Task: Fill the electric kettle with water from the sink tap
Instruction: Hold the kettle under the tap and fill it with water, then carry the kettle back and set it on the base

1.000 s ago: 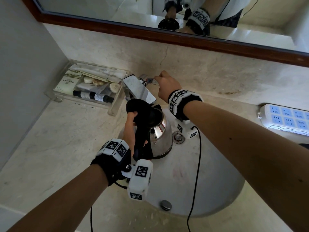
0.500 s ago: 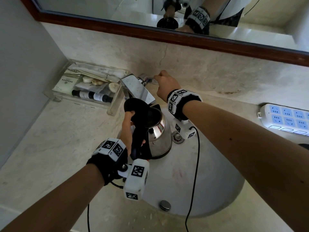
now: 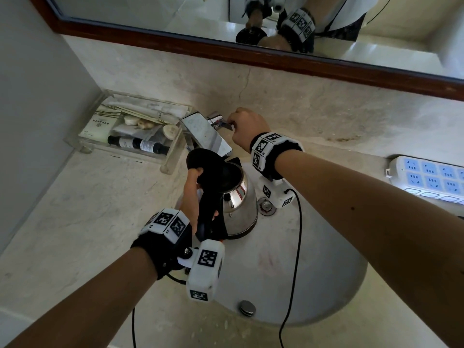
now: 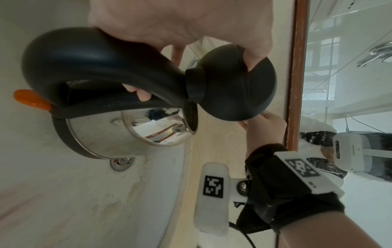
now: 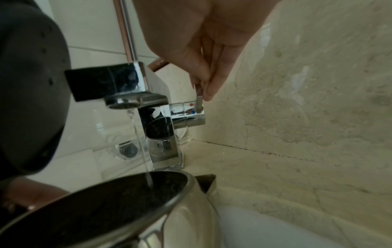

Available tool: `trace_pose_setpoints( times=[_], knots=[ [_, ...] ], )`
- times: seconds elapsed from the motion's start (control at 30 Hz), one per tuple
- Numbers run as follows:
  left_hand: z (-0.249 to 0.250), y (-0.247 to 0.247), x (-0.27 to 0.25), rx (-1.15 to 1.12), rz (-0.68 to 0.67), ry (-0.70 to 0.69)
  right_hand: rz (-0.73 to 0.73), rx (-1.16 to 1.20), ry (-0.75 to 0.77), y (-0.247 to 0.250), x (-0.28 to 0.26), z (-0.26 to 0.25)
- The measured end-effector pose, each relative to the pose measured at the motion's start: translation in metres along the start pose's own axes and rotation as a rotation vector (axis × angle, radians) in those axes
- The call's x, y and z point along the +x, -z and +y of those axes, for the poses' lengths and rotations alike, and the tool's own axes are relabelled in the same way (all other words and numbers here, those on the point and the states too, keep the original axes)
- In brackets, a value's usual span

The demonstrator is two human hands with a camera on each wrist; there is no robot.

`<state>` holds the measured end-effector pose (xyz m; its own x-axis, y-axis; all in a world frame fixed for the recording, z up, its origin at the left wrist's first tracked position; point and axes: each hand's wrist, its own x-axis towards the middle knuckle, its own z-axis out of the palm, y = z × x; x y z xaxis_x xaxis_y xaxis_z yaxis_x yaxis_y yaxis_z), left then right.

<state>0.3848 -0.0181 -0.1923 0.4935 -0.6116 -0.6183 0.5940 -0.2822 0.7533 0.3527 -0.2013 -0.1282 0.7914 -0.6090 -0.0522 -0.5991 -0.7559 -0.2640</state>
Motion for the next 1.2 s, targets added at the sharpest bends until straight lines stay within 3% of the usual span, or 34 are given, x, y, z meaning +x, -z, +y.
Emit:
trace_pose_setpoints(
  times=[0.33,0.93,1.03,1.2],
  knots=[
    [0.001,-0.003,-0.006,0.012,0.019,0.041,-0.017,0.054,0.059,0.001,-0.016,0.002],
    [-0.01,0.004,-0.007,0.072,0.046,-0.006,0.018,0.257,0.013,-0.01,-0.03,0.014],
    [-0.014,0.003,-0.008,0.079,0.056,-0.012,-0.063,0.271,-0.103,-0.017,-0.038,0.024],
    [-0.012,0.004,-0.013,0.068,0.032,0.007,-0.317,0.212,-0.321,-0.043,-0.054,0.053]
  ],
)
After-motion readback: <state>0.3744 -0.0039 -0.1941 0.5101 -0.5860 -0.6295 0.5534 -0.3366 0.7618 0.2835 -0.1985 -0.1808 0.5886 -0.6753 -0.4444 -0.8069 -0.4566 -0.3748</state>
